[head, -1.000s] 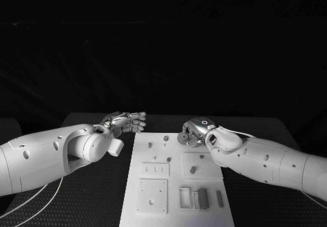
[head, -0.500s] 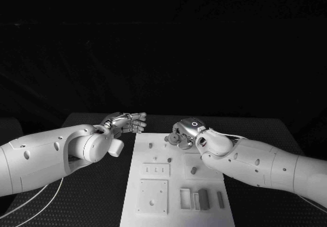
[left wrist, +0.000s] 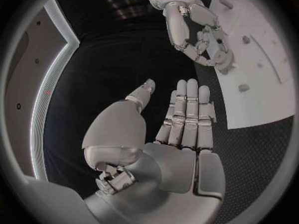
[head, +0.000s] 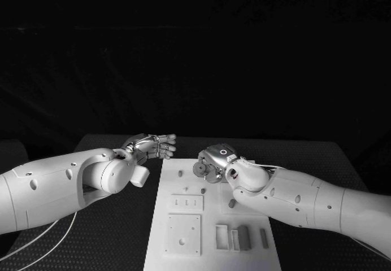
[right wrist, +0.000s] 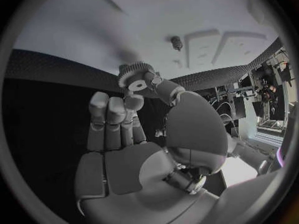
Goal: Assemble the parts on the task board
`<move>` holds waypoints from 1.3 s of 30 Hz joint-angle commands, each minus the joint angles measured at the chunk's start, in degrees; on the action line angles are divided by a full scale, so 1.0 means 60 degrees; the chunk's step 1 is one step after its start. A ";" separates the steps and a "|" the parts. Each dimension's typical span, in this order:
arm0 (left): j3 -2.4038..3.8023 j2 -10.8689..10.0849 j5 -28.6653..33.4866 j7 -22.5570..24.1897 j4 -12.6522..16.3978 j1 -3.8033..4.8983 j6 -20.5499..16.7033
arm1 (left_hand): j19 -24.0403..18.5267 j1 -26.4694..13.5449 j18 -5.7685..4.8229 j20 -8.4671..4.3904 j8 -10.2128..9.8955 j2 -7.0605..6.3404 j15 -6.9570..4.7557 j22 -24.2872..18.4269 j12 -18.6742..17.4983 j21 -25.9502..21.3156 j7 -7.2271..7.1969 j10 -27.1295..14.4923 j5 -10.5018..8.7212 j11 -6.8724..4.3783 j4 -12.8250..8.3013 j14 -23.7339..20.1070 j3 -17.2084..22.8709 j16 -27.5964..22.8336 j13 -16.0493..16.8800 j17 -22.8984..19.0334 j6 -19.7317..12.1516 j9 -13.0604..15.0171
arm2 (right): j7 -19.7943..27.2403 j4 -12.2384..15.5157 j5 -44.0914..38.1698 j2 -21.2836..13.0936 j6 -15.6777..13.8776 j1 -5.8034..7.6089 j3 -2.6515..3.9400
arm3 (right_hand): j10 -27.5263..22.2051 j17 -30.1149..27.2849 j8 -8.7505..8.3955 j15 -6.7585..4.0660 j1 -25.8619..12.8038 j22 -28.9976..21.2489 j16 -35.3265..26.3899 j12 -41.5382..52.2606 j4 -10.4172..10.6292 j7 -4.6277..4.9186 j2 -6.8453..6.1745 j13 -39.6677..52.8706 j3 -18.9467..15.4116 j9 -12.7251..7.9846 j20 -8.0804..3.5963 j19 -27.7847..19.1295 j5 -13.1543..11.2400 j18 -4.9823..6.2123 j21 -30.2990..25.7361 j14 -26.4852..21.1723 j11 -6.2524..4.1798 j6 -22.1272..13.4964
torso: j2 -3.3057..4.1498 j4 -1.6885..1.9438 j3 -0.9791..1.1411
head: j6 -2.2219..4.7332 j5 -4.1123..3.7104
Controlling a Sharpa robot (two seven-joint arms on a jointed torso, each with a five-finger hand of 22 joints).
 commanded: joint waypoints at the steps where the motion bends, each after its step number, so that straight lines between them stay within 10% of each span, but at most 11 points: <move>1: 0.0007 0.0044 -0.0034 0.0067 0.0020 0.0013 0.0093 | -0.0073 -0.0110 0.0155 0.0009 -0.0066 0.0012 0.0021 -0.0016 -0.0063 0.0034 0.0053 0.0044 -0.0032 0.0048 -0.0054 -0.0039 -0.0002 -0.0063 0.0009 0.0015 0.0042 0.0009 | -0.0080 0.0006 -0.0183 0.0068 0.0036 -0.0037 -0.0015 | 0.0065 -0.0014 0.0048 -0.0064 0.0027 -0.0001 -0.0008 -0.0051 0.0034 0.0044 -0.0028 -0.0015 0.0031 0.0289 0.0004 0.0044 0.0018 0.0414 0.0050 0.0012 -0.0016 0.0500 | 0.0005 -0.0016 0.0011 | -0.0010 0.0024; 39: 0.0008 0.0128 -0.0035 0.0043 0.0009 0.0015 0.0136 | -0.0077 -0.0143 0.0153 0.0011 -0.0081 0.0010 0.0023 -0.0020 -0.0082 0.0041 0.0056 0.0047 -0.0033 0.0050 -0.0083 -0.0040 0.0016 -0.0073 0.0021 0.0021 0.0041 0.0020 | -0.0109 -0.0540 -0.0087 0.0566 0.0286 -0.0163 -0.0193 | 0.0054 -0.0047 -0.0042 -0.0050 0.0012 -0.0027 -0.0057 -0.0113 0.0001 0.0074 -0.0037 -0.0043 0.0051 0.0261 -0.0001 0.0042 0.0018 0.0414 0.0018 0.0018 0.0010 0.0389 | -0.0002 -0.0028 0.0010 | -0.0080 0.0177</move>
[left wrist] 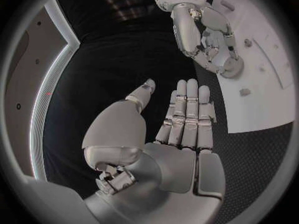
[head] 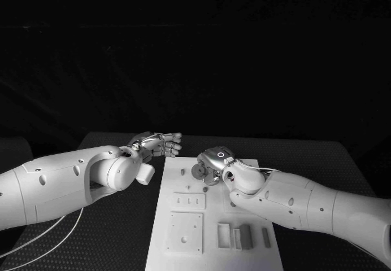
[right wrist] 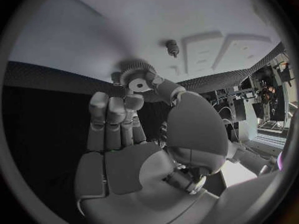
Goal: Assemble the parts on the task board
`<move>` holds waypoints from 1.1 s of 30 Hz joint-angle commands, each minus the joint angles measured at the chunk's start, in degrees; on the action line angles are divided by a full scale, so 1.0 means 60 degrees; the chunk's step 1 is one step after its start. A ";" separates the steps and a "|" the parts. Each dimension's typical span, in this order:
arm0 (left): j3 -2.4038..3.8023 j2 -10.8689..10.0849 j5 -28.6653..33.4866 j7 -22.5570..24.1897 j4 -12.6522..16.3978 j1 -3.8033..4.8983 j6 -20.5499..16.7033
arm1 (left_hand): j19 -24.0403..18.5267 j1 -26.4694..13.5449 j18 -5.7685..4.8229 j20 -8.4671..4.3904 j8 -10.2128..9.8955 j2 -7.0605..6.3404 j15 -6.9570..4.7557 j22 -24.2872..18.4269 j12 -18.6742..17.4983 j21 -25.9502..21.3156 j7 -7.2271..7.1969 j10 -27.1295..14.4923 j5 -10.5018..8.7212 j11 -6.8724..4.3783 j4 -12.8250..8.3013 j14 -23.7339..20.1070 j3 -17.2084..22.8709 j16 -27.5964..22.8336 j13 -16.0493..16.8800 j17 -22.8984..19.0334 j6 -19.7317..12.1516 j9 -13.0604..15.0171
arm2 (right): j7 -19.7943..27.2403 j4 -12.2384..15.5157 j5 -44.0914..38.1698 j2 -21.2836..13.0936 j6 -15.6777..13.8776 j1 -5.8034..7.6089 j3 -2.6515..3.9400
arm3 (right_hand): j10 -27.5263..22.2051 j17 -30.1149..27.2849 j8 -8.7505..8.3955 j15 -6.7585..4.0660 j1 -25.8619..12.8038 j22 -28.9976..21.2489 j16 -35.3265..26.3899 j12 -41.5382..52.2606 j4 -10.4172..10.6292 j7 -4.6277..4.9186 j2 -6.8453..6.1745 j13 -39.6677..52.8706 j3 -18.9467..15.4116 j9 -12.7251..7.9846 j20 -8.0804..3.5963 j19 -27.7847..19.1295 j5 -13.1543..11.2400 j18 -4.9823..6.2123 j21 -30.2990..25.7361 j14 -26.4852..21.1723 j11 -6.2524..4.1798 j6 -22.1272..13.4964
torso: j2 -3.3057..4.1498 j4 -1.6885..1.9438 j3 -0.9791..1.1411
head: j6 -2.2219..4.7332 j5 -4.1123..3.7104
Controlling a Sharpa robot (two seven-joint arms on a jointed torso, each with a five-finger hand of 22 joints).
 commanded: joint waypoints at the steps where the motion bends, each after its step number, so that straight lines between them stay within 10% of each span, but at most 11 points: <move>1: 0.0008 0.0011 -0.0033 0.0055 0.0024 0.0014 0.0130 | -0.0078 -0.0107 0.0154 0.0011 -0.0043 -0.0027 0.0023 -0.0014 -0.0044 0.0041 0.0055 0.0047 -0.0033 0.0051 -0.0059 -0.0041 -0.0008 -0.0035 0.0016 0.0015 0.0042 0.0015 | 0.0011 0.0020 -0.0014 0.0027 0.0236 -0.0027 -0.0019 | 0.0050 -0.0019 -0.0057 -0.0062 0.0082 -0.0020 -0.0065 -0.0047 0.0004 0.0105 0.0037 -0.0019 0.0057 0.0254 -0.0019 0.0025 0.0027 0.0414 0.0012 0.0000 0.0018 0.0273 | -0.0005 0.0000 -0.0002 | -0.0013 0.0008; 13: 0.0006 0.0010 -0.0034 0.0019 0.0034 0.0020 0.0160 | -0.0082 -0.0085 0.0157 0.0010 -0.0050 -0.0038 0.0022 -0.0015 -0.0055 0.0045 0.0054 0.0048 -0.0032 0.0051 -0.0105 -0.0040 0.0015 -0.0040 0.0022 0.0019 0.0043 0.0022 | 0.0047 -0.0025 0.0345 0.0128 0.0635 -0.0027 -0.0022 | -0.0243 -0.0080 -0.0818 0.0208 -0.0010 -0.0100 -0.0245 -0.0224 -0.0283 0.0429 0.0005 -0.0079 -0.0135 -0.0080 0.0032 -0.0163 0.0027 0.0414 -0.0185 -0.0220 0.0322 -0.1084 | -0.0003 -0.0011 0.0009 | -0.0069 0.0012; 33: 0.0005 -0.0012 -0.0035 0.0018 0.0030 0.0022 0.0138 | -0.0083 -0.0129 0.0152 0.0015 -0.0059 -0.0036 0.0027 -0.0019 -0.0066 0.0047 0.0059 0.0046 -0.0033 0.0055 -0.0099 -0.0043 0.0018 -0.0046 0.0027 0.0021 0.0040 0.0027 | 0.0078 -0.0009 0.0549 0.0103 0.0581 -0.0026 -0.0022 | -0.0348 -0.0084 -0.0853 0.0298 -0.0011 -0.0116 -0.0266 -0.0209 -0.0244 0.0537 0.0031 -0.0058 -0.0091 -0.0080 0.0053 -0.0144 0.0027 0.0414 -0.0201 -0.0258 0.0423 -0.1207 | -0.0010 -0.0015 0.0014 | -0.0084 -0.0024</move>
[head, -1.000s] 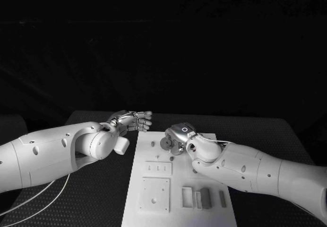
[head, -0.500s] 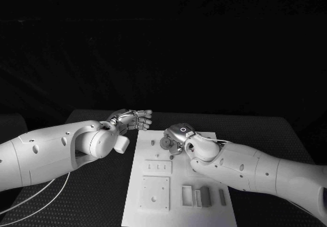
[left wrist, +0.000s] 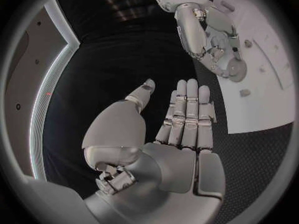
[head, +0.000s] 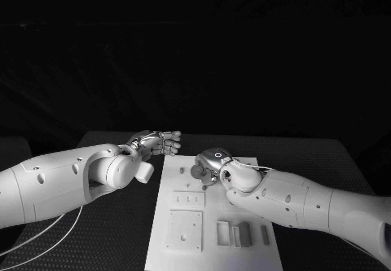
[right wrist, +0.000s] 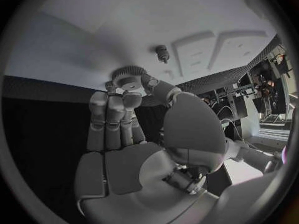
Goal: Assemble the parts on the task board
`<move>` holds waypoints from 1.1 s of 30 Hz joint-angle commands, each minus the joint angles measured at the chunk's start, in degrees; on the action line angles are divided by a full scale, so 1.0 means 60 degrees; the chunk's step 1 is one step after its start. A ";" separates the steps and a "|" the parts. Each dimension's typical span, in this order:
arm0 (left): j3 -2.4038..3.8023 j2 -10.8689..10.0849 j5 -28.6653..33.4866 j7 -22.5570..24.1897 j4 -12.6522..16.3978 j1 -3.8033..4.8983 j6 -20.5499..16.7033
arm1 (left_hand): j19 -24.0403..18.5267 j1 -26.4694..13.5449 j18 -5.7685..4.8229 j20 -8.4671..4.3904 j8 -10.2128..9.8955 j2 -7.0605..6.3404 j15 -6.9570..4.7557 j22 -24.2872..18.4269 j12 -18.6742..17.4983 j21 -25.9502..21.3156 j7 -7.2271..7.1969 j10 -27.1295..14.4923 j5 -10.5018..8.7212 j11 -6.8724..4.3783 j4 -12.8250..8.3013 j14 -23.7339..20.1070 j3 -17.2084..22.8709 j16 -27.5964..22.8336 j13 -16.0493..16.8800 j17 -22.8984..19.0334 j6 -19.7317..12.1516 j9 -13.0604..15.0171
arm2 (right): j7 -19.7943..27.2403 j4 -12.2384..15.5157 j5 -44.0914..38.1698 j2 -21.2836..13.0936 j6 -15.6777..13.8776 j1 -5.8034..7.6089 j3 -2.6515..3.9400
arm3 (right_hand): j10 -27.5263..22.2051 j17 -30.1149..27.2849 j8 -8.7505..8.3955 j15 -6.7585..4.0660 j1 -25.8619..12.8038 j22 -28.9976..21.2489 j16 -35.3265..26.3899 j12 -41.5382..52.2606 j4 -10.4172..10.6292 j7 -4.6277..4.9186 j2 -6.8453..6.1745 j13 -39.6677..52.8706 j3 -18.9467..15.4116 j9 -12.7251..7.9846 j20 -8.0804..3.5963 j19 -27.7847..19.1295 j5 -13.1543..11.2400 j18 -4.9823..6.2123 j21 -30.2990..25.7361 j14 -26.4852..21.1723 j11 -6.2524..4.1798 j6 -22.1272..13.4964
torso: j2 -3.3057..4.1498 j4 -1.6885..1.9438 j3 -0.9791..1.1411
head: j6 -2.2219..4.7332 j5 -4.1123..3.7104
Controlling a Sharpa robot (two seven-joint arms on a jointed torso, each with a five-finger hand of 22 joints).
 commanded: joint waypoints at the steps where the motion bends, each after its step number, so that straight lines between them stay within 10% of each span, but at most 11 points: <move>1: 0.0006 0.0001 -0.0034 0.0054 0.0016 0.0015 0.0132 | -0.0083 -0.0092 0.0152 0.0015 -0.0059 0.0003 0.0027 -0.0010 -0.0067 0.0047 0.0025 0.0011 -0.0032 0.0021 -0.0034 -0.0043 0.0008 -0.0047 0.0010 0.0009 0.0006 0.0014 | 0.0041 -0.0007 0.0054 -0.0028 -0.0057 -0.0003 -0.0002 | -0.0053 -0.0013 -0.0020 0.0043 -0.0039 -0.0009 -0.0036 -0.0016 0.0010 0.0039 0.0000 0.0010 0.0054 0.0015 0.0033 -0.0018 0.0018 0.0415 -0.0054 0.0001 -0.0003 0.0017 | 0.0000 0.0000 -0.0003 | -0.0003 0.0008; 15: 0.0007 -0.0003 -0.0034 0.0110 -0.0115 0.0015 0.0131 | -0.0087 -0.0098 0.0153 0.0015 -0.0064 -0.0002 0.0028 -0.0012 -0.0075 0.0048 0.0026 0.0008 -0.0032 0.0022 -0.0045 -0.0046 0.0016 -0.0051 0.0012 0.0010 0.0004 0.0017 | 0.0830 0.0559 0.1442 -0.0589 -0.1562 0.0135 0.0038 | -0.0002 -0.0006 0.0002 0.0048 -0.0060 0.0006 -0.0007 0.0049 0.0021 0.0045 -0.0041 0.0032 0.0054 0.0031 0.0027 0.0026 0.0017 0.0415 -0.0016 0.0048 0.0002 0.0032 | -0.0014 -0.0002 0.0002 | 0.0095 -0.0034; 22: 0.0007 -0.0052 -0.0034 0.0131 -0.0118 0.0015 0.0143 | -0.0092 -0.0098 0.0152 0.0015 -0.0067 -0.0011 0.0029 -0.0013 -0.0080 0.0047 0.0026 0.0006 -0.0033 0.0023 -0.0057 -0.0049 0.0019 -0.0055 0.0014 0.0011 0.0003 0.0019 | 0.1529 0.1412 0.2517 -0.1387 -0.0987 0.0523 0.0324 | -0.0003 -0.0001 0.0039 0.0070 -0.0176 0.0022 0.0007 0.0081 0.0025 0.0066 -0.0031 0.0045 -0.0069 0.0051 0.0026 0.0039 0.0017 0.0415 0.0010 0.0066 0.0024 0.0082 | -0.0022 -0.0045 0.0006 | 0.0175 -0.0054; 33: 0.0005 -0.0054 -0.0068 0.0166 -0.0298 0.0013 0.0237 | -0.0100 -0.0092 0.0152 0.0017 -0.0066 -0.0014 0.0030 -0.0015 -0.0078 0.0047 0.0020 0.0025 -0.0033 0.0017 -0.0088 -0.0052 0.0035 -0.0061 0.0024 0.0014 0.0016 0.0029 | 0.3431 0.1958 0.4736 -0.2842 0.0400 0.0795 0.0438 | -0.0240 0.0016 0.0125 0.0102 -0.0208 0.0081 -0.0032 0.0115 -0.0039 0.0088 0.0150 0.0089 -0.0446 0.0095 0.0082 -0.0161 0.0016 0.0415 -0.0011 -0.0111 0.0051 0.0201 | -0.0116 -0.0208 0.0092 | 0.0265 -0.0046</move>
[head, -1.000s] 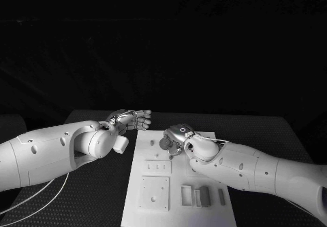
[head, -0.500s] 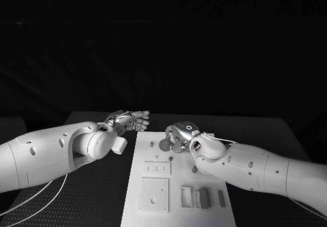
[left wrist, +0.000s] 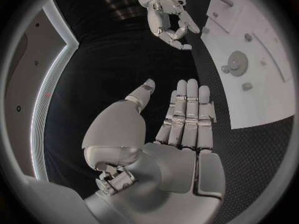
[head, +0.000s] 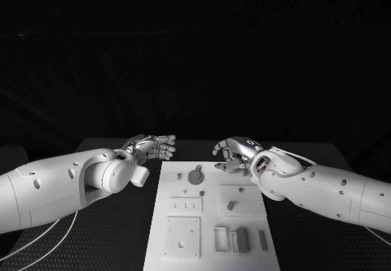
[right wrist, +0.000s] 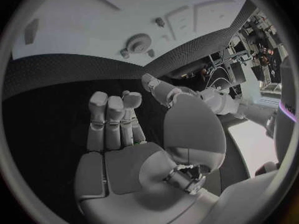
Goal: Assemble the parts on the task board
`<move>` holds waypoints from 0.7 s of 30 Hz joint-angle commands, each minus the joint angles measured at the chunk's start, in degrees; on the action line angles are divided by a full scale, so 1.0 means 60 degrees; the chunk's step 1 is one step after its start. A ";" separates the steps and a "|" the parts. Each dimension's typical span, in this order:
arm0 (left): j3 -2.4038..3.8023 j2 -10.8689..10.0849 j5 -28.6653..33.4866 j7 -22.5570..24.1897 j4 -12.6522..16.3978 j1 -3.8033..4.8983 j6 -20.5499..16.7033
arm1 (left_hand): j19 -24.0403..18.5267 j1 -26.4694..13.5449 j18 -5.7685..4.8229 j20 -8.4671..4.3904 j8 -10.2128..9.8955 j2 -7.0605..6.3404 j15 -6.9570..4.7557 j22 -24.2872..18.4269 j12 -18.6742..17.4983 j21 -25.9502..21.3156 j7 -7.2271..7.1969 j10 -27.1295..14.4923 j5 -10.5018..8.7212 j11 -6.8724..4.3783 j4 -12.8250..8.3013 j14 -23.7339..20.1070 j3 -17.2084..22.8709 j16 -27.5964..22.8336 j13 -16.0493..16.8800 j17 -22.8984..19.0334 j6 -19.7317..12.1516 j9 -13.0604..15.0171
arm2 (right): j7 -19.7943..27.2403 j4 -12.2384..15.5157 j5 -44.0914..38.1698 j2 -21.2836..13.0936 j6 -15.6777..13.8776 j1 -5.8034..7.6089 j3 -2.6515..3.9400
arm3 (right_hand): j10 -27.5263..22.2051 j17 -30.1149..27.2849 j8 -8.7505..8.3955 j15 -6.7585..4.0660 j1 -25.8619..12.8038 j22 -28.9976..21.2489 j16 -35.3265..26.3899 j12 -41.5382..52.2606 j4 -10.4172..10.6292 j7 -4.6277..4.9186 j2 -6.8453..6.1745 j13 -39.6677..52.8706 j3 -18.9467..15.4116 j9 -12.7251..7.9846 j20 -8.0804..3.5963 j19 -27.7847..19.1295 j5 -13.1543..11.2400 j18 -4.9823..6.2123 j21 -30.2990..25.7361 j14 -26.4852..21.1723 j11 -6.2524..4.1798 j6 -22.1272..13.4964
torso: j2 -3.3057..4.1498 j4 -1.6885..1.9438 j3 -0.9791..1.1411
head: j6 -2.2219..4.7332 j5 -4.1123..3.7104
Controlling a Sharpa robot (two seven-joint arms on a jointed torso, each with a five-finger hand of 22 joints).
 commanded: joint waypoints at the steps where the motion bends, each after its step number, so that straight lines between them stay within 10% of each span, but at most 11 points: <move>1: 0.0005 0.0005 -0.0068 0.0148 -0.0042 0.0012 0.0206 | -0.0067 -0.0092 0.0151 -0.0016 -0.0029 -0.0014 0.0031 -0.0008 -0.0039 0.0048 0.0018 0.0033 -0.0033 0.0014 -0.0066 -0.0052 0.0010 -0.0062 0.0020 0.0016 0.0020 0.0013 | 0.1301 0.0052 0.1403 -0.0281 0.0875 0.0007 0.0004 | -0.0100 0.0023 0.0034 -0.0002 -0.0035 0.0034 -0.0027 0.0071 -0.0028 0.0029 0.0088 0.0021 -0.0175 0.0014 0.0008 -0.0103 0.0016 0.0419 -0.0008 -0.0092 0.0031 0.0034 | -0.0055 -0.0107 0.0055 | 0.0025 0.0008; 15: 0.0000 -0.0018 -0.0176 0.0144 -0.0057 0.0008 0.0374 | -0.0070 -0.0137 0.0148 -0.0015 -0.0005 0.0002 0.0028 -0.0010 0.0004 0.0063 -0.0015 0.0155 -0.0034 -0.0039 -0.0123 -0.0033 0.0036 -0.0061 0.0070 0.0034 0.0094 0.0051 | 0.1859 -0.0841 0.2012 -0.0997 0.1386 -0.0052 0.0000 | -0.0256 0.0099 0.0021 -0.0030 -0.0023 0.0140 0.0038 0.0152 -0.0201 -0.0013 0.0222 0.0058 -0.0902 0.0022 0.0093 -0.0312 0.0027 0.0419 0.0033 -0.0258 -0.0009 -0.0050 | -0.0099 -0.0274 0.0180 | 0.0123 -0.0011; 21: 0.0000 -0.0026 -0.0177 0.0157 -0.0042 0.0008 0.0382 | -0.0078 -0.0149 0.0147 -0.0014 -0.0018 -0.0006 0.0033 -0.0013 -0.0021 0.0063 -0.0013 0.0124 -0.0034 -0.0027 -0.0145 -0.0048 0.0041 -0.0074 0.0068 0.0033 0.0082 0.0053 | 0.1964 -0.1676 0.1990 -0.0835 0.1481 -0.0215 0.0000 | -0.0305 0.0107 -0.0035 -0.0053 0.0033 0.0155 0.0037 0.0149 -0.0276 -0.0045 0.0244 0.0050 -0.1032 -0.0007 0.0120 -0.0375 0.0033 0.0419 0.0021 -0.0311 -0.0038 -0.0162 | -0.0093 -0.0275 0.0171 | 0.0129 -0.0097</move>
